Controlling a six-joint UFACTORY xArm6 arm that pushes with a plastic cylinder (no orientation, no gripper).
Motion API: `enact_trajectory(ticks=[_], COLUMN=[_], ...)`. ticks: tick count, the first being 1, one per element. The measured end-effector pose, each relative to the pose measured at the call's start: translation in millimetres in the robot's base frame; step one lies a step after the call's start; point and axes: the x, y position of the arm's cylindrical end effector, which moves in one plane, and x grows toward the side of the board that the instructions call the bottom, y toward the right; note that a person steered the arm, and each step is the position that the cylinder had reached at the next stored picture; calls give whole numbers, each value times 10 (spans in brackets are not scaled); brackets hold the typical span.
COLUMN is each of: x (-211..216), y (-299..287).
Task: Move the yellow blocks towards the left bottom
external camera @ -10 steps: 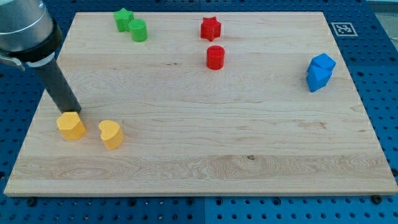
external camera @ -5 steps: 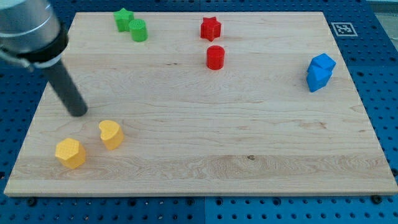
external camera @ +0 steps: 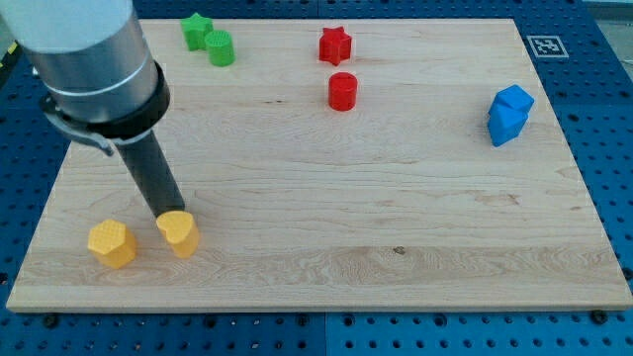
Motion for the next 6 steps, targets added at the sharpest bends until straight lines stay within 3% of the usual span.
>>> enact_trajectory(ticks=[1, 3, 6], x=[26, 45, 242], y=[95, 1027, 754])
